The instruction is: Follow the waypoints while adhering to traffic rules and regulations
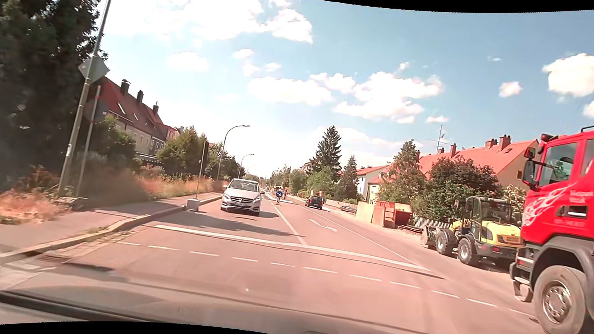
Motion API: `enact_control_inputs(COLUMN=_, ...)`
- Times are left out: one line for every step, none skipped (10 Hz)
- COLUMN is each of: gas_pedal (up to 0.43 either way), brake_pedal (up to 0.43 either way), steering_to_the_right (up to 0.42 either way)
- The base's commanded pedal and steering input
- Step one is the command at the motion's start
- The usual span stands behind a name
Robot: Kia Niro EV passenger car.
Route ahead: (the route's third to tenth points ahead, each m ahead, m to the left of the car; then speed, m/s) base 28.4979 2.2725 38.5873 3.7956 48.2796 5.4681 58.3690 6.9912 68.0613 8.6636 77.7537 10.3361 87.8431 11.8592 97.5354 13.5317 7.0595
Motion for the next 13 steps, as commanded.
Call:
enact_control_inputs(gas_pedal=0.138, brake_pedal=0.0, steering_to_the_right=0.083)
enact_control_inputs(gas_pedal=0.138, brake_pedal=0.0, steering_to_the_right=0.081)
enact_control_inputs(gas_pedal=0.138, brake_pedal=0.0, steering_to_the_right=0.078)
enact_control_inputs(gas_pedal=0.138, brake_pedal=0.0, steering_to_the_right=0.074)
enact_control_inputs(gas_pedal=0.138, brake_pedal=0.0, steering_to_the_right=0.067)
enact_control_inputs(gas_pedal=0.138, brake_pedal=0.0, steering_to_the_right=0.058)
enact_control_inputs(gas_pedal=0.138, brake_pedal=0.0, steering_to_the_right=0.05)
enact_control_inputs(gas_pedal=0.138, brake_pedal=0.0, steering_to_the_right=0.041)
enact_control_inputs(gas_pedal=0.138, brake_pedal=0.0, steering_to_the_right=0.035)
enact_control_inputs(gas_pedal=0.157, brake_pedal=0.0, steering_to_the_right=0.028)
enact_control_inputs(gas_pedal=0.157, brake_pedal=0.0, steering_to_the_right=0.022)
enact_control_inputs(gas_pedal=0.157, brake_pedal=0.0, steering_to_the_right=0.011)
enact_control_inputs(gas_pedal=0.157, brake_pedal=0.0, steering_to_the_right=0.006)
